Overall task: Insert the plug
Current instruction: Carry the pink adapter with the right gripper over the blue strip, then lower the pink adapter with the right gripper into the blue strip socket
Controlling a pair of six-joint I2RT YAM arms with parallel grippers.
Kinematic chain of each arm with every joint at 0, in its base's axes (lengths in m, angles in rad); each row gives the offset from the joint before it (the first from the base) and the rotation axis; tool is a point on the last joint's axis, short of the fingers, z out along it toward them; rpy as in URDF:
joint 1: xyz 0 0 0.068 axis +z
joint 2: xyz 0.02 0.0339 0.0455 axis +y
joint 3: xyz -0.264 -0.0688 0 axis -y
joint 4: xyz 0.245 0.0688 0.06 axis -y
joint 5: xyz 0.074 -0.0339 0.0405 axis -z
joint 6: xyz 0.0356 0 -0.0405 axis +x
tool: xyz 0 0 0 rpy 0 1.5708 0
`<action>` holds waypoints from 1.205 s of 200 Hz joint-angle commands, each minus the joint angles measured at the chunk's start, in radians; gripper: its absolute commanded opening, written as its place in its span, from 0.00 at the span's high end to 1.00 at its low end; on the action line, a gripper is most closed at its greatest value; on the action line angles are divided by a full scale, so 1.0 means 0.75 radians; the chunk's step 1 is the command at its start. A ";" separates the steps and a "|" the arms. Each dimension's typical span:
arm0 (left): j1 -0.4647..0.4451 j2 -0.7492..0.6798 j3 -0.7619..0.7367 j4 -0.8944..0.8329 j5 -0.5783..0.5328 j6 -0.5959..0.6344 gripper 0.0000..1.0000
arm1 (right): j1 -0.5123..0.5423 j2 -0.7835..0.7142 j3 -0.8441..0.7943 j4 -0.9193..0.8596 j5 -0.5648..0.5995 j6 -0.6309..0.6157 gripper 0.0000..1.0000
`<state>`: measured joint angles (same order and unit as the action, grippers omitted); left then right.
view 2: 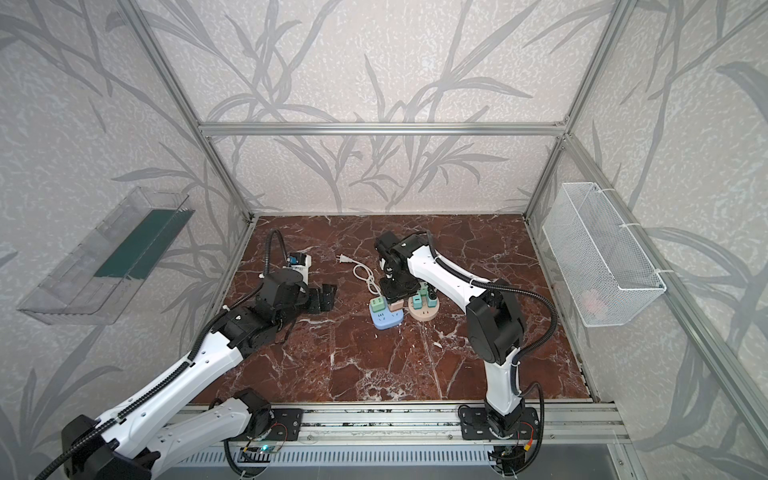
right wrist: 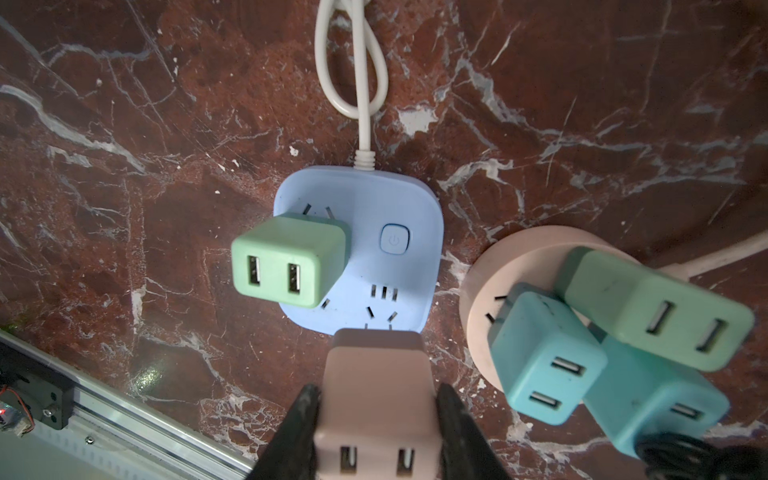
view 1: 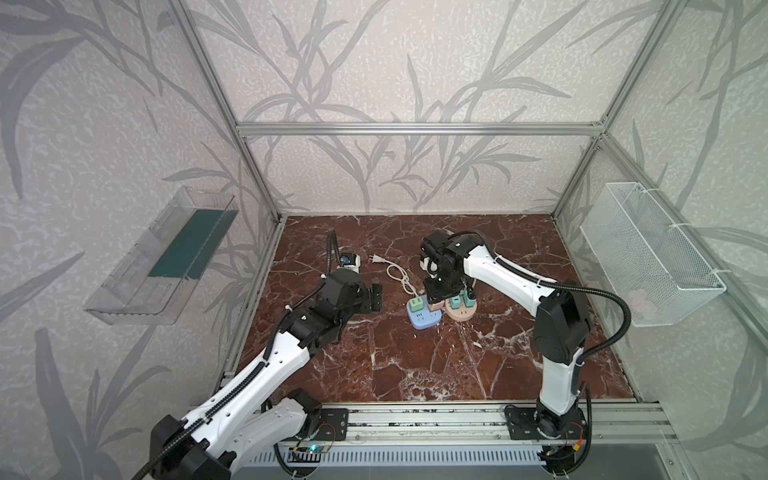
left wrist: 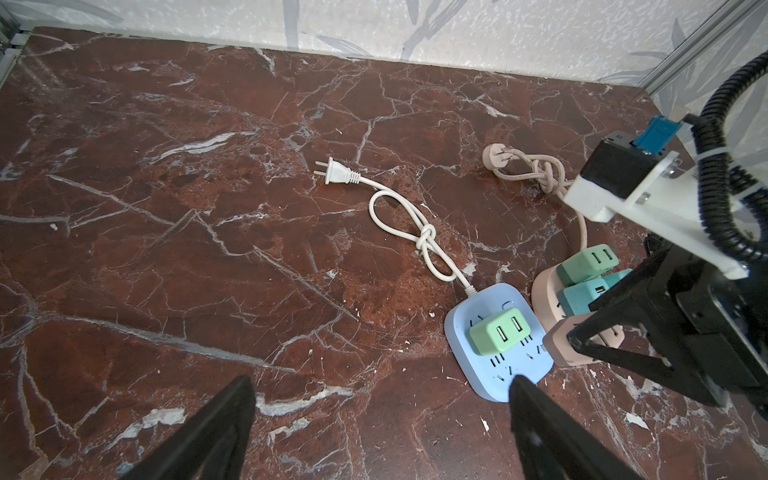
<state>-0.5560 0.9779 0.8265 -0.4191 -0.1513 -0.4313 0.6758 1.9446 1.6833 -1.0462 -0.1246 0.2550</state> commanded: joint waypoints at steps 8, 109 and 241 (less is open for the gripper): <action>0.002 -0.015 -0.022 -0.004 -0.015 -0.029 0.06 | 0.010 0.009 -0.019 0.011 0.028 -0.013 1.00; 0.002 -0.024 -0.036 0.007 -0.015 -0.032 0.06 | 0.016 0.045 -0.021 0.037 0.067 0.010 1.00; 0.003 -0.015 -0.061 0.027 -0.024 -0.037 0.06 | 0.041 0.068 -0.025 0.043 0.103 0.046 1.00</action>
<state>-0.5560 0.9730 0.7956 -0.4034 -0.1528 -0.4423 0.6991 1.9820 1.6684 -1.0000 -0.0769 0.2813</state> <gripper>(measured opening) 0.939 0.403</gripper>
